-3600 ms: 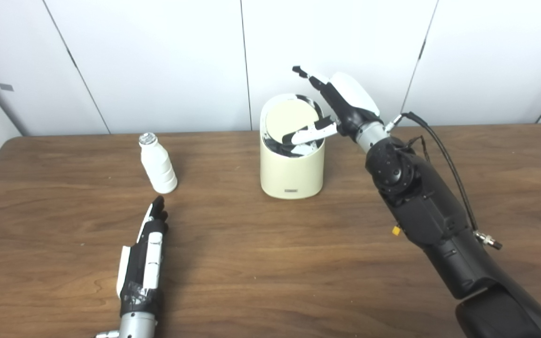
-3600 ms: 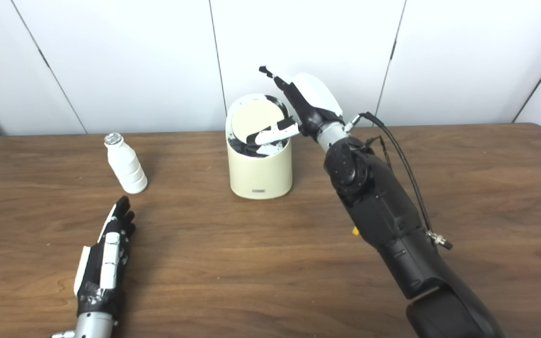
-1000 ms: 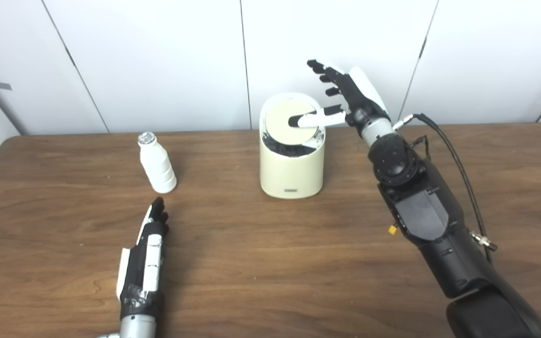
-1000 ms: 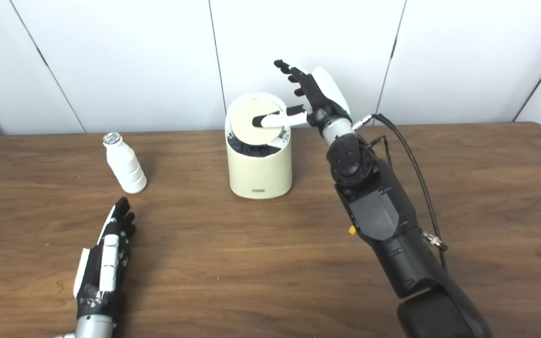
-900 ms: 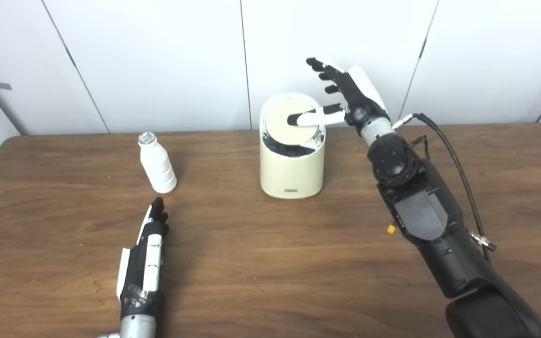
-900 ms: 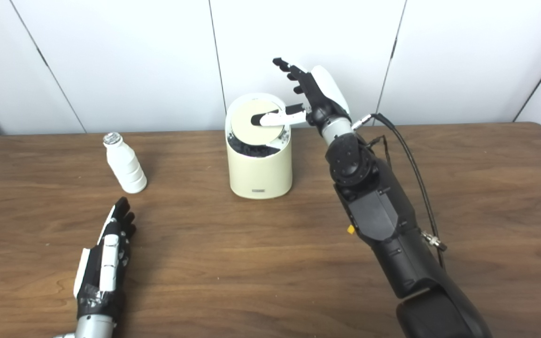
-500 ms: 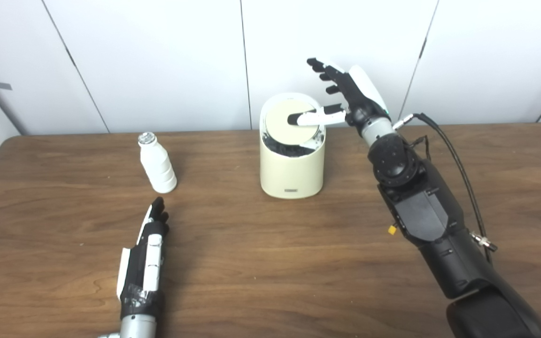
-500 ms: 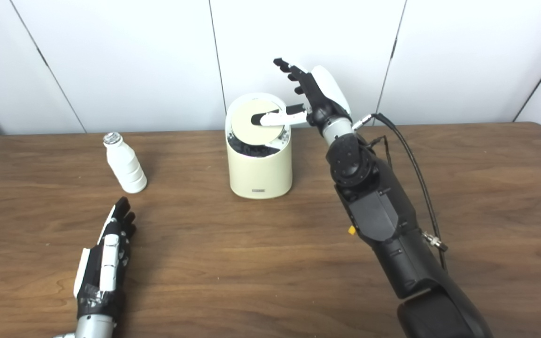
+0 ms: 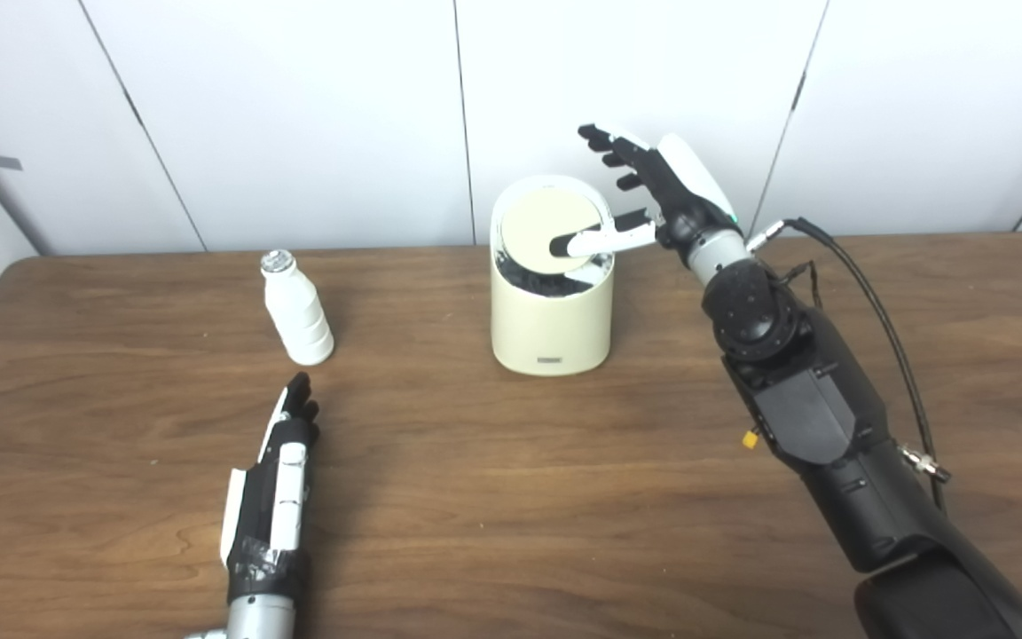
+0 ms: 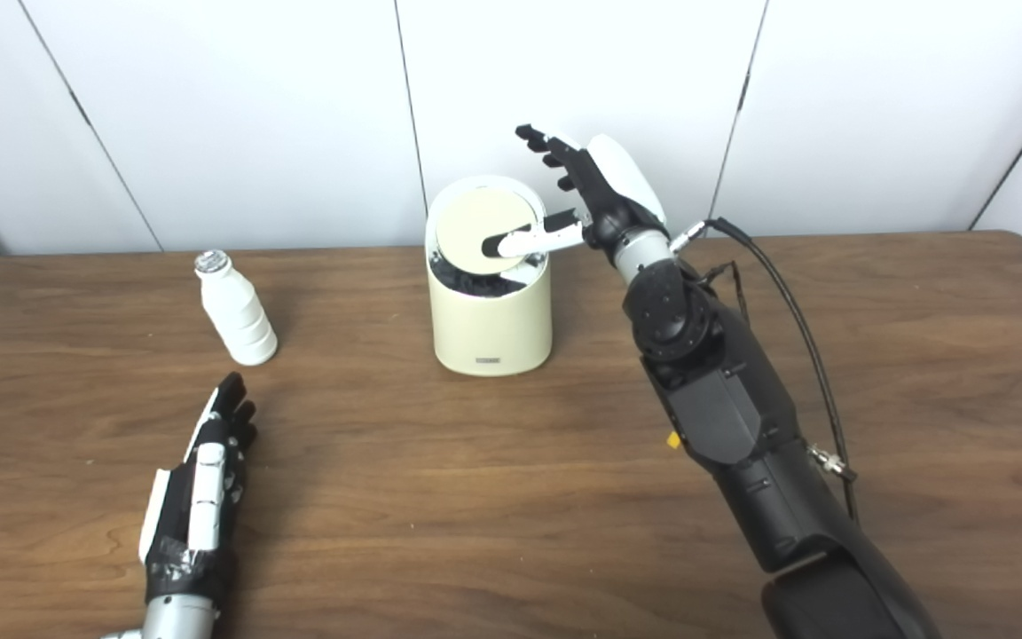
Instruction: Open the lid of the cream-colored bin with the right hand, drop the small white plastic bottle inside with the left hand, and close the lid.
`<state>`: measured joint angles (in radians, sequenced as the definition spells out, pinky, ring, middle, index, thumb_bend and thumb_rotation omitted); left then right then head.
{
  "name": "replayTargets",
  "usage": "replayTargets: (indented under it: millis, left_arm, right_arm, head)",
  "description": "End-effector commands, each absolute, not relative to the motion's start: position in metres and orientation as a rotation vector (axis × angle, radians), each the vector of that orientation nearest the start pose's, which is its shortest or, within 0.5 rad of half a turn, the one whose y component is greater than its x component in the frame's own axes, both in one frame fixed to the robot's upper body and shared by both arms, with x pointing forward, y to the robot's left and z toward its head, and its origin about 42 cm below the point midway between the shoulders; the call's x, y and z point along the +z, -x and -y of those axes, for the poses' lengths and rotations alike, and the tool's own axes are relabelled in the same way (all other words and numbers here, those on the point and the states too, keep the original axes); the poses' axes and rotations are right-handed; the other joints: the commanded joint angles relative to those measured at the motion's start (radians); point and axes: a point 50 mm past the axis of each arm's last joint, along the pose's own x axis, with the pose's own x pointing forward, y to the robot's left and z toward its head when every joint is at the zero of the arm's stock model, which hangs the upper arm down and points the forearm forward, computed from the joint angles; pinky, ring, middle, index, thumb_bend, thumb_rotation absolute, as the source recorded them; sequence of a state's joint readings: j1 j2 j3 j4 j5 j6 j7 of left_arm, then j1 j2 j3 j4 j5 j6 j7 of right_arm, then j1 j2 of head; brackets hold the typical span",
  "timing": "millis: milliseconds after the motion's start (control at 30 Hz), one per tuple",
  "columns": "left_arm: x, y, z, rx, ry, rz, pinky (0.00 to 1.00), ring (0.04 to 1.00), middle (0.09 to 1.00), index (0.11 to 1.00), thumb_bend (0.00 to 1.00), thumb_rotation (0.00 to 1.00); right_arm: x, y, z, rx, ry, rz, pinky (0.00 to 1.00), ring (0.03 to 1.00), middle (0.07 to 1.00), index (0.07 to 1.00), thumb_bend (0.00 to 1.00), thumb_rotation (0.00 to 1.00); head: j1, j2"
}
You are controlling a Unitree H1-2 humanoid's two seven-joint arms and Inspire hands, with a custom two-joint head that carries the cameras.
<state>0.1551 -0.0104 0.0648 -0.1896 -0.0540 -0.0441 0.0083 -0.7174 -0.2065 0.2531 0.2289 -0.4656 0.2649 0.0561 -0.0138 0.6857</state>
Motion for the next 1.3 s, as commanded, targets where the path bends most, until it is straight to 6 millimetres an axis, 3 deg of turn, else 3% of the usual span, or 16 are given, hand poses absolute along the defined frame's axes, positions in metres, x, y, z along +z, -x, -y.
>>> replayTargets:
  millis: [0, 300, 667, 1067, 1267]
  left_arm:
    - [0.1120, -0.2302, -0.2317, 0.115, 0.053, 0.076, 1.00, 0.986, 0.992, 0.981, 0.58, 0.91]
    - [0.1148, -0.2300, -0.2313, 0.113, 0.050, 0.081, 1.00, 0.986, 0.993, 0.981, 0.56, 0.92]
    - [0.1138, -0.2303, -0.2304, 0.114, 0.063, 0.084, 0.99, 0.981, 0.990, 0.974, 0.60, 0.90]
    - [0.1152, -0.2299, -0.2299, 0.110, 0.067, 0.093, 0.99, 0.986, 0.996, 0.984, 0.60, 0.92]
    - [0.1148, -0.2293, -0.2306, 0.106, 0.067, 0.094, 1.00, 0.990, 1.000, 0.987, 0.59, 0.91]
  right_arm:
    - [0.3041, -0.4752, 0.1624, 0.148, 0.833, 0.364, 0.77, 0.861, 0.874, 0.866, 0.96, 0.28]
    - [0.3017, -0.4781, 0.1625, 0.145, 0.865, 0.366, 0.80, 0.871, 0.875, 0.867, 0.96, 0.30]
    - [0.2993, -0.4793, 0.1593, 0.142, 0.898, 0.387, 0.84, 0.869, 0.870, 0.864, 0.96, 0.30]
    - [0.2984, -0.4808, 0.1571, 0.173, 1.045, 0.465, 1.00, 0.929, 0.897, 0.874, 1.00, 0.13]
    - [0.2985, -0.4796, 0.1594, 0.157, 0.974, 0.453, 0.97, 0.911, 0.889, 0.864, 1.00, 0.20]
  head:
    - [-0.001, 0.005]
    - [-0.005, 0.020]
    - [-0.004, 0.019]
    - [-0.003, 0.022]
    - [-0.002, 0.022]
